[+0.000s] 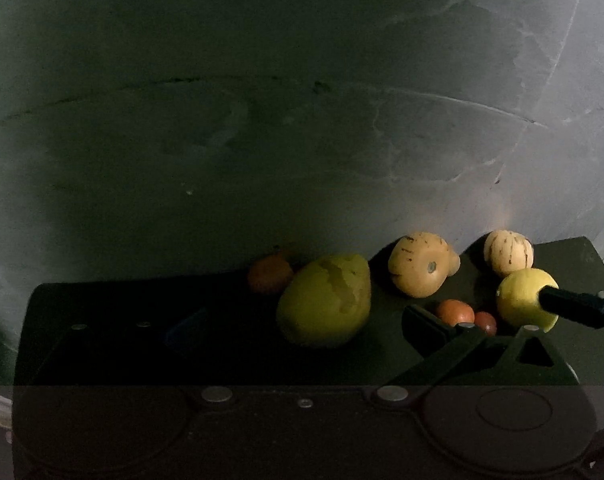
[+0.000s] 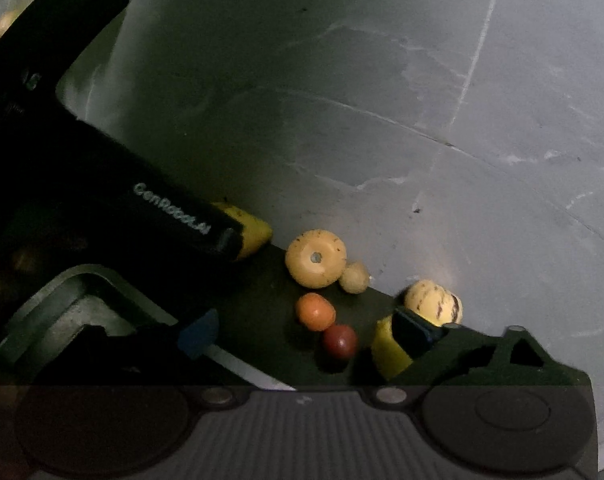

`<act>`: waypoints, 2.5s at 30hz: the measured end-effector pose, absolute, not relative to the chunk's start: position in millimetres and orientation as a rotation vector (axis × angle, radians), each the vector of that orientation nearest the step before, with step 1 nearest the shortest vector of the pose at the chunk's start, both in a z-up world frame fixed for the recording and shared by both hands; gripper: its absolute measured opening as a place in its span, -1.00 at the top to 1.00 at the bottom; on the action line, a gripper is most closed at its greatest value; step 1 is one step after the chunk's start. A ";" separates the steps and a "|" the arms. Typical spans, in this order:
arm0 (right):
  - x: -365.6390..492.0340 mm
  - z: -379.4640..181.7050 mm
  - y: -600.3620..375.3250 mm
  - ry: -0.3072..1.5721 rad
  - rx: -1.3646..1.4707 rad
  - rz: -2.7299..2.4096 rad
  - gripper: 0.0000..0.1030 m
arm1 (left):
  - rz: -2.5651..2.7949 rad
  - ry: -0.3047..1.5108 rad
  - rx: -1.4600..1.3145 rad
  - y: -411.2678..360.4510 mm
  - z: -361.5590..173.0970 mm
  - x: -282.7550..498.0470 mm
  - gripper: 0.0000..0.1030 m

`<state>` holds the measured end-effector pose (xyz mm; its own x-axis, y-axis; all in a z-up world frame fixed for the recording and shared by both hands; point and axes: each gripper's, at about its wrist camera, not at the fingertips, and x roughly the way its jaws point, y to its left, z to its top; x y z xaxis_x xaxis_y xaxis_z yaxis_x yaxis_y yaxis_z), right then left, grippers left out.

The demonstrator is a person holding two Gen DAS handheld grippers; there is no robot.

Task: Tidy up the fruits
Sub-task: 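Grasp the green pear with the left tool while the right tool grasps a small orange fruit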

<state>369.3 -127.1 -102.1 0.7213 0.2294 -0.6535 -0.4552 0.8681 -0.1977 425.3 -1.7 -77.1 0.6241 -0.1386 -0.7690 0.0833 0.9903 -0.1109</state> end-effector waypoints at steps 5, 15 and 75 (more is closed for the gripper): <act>379.6 -110.4 -121.2 0.674 -0.397 0.400 -0.51 | -0.134 0.901 -0.103 -3.5 -79.6 433.8 -0.97; 398.5 -123.1 -113.5 0.737 -0.424 0.385 -0.09 | -0.131 0.925 -0.148 -5.2 -84.0 443.8 -0.71; 335.0 -101.3 -112.7 0.713 -0.368 0.345 0.41 | -0.173 0.912 -0.178 -12.1 -72.1 370.0 -0.14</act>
